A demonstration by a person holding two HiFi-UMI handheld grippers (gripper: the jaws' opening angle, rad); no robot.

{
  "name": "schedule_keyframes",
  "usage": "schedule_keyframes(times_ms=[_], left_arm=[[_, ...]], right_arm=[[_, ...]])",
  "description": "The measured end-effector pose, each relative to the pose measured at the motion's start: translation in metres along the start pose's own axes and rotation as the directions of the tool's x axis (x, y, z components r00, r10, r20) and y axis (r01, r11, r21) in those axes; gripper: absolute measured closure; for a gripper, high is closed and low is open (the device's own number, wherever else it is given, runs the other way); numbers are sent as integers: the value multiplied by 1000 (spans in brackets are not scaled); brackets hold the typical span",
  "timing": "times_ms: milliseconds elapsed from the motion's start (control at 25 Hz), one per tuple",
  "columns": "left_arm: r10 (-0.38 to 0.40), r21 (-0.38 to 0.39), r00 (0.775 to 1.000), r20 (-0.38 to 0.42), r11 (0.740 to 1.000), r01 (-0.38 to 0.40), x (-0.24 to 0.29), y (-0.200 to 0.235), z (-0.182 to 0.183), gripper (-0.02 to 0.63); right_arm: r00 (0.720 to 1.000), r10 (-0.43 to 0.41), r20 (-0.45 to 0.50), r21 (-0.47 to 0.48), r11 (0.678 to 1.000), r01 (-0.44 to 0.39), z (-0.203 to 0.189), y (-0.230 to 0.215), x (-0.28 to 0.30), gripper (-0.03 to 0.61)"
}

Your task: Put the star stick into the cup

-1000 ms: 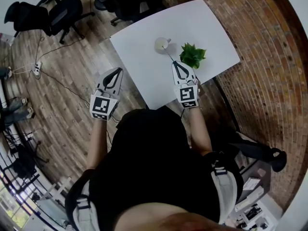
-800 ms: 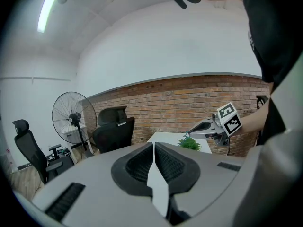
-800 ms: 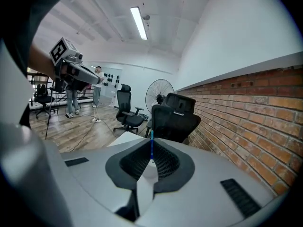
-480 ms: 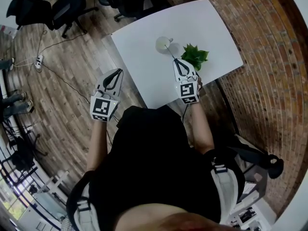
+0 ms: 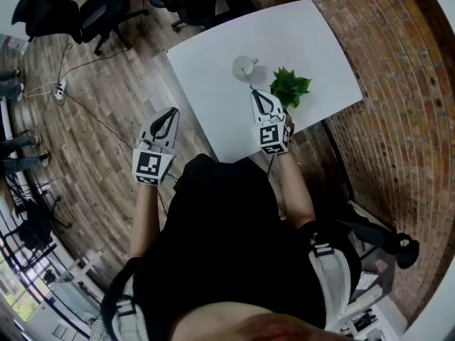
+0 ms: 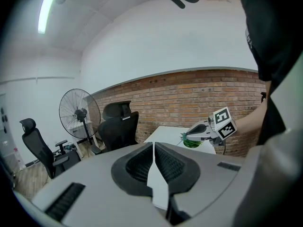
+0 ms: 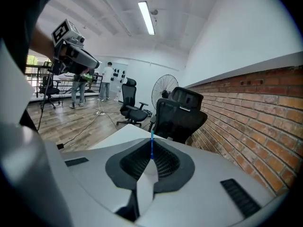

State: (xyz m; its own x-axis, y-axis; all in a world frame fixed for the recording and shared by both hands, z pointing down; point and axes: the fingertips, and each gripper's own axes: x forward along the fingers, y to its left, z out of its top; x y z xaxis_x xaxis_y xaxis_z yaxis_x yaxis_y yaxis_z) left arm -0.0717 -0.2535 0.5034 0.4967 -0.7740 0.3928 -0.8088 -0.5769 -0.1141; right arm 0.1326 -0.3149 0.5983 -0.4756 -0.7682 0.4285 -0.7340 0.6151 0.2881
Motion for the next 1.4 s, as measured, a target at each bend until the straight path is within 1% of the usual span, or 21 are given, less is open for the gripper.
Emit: schedule_keyframes(times_ms=[440, 800, 1000, 1120, 1200, 1400], left_arm=[[7, 3, 1000, -7, 1000, -7, 2, -1, 1, 583], [17, 1, 1000, -18, 1000, -17, -1, -3, -4, 583], [17, -5, 1000, -11, 1000, -17, -1, -2, -1, 583], [12, -1, 1000, -9, 1000, -12, 1, -3, 0, 583], [8, 1, 1000, -8, 1000, -8, 3, -4, 0, 583], [3, -2, 1000, -4, 1000, -3, 5, -6, 3, 584]], right_arm=[[1000, 10, -28, -12, 1000, -10, -12, 5, 14, 569], [998, 8, -64, -43, 999, -10, -24, 6, 29, 567], [997, 6, -71, -65, 998, -11, -22, 9, 30, 564], [998, 10, -62, -79, 997, -15, -19, 10, 31, 546], [998, 11, -57, -89, 996, -16, -19, 10, 32, 517], [999, 23, -47, -90, 996, -27, -17, 10, 28, 484]])
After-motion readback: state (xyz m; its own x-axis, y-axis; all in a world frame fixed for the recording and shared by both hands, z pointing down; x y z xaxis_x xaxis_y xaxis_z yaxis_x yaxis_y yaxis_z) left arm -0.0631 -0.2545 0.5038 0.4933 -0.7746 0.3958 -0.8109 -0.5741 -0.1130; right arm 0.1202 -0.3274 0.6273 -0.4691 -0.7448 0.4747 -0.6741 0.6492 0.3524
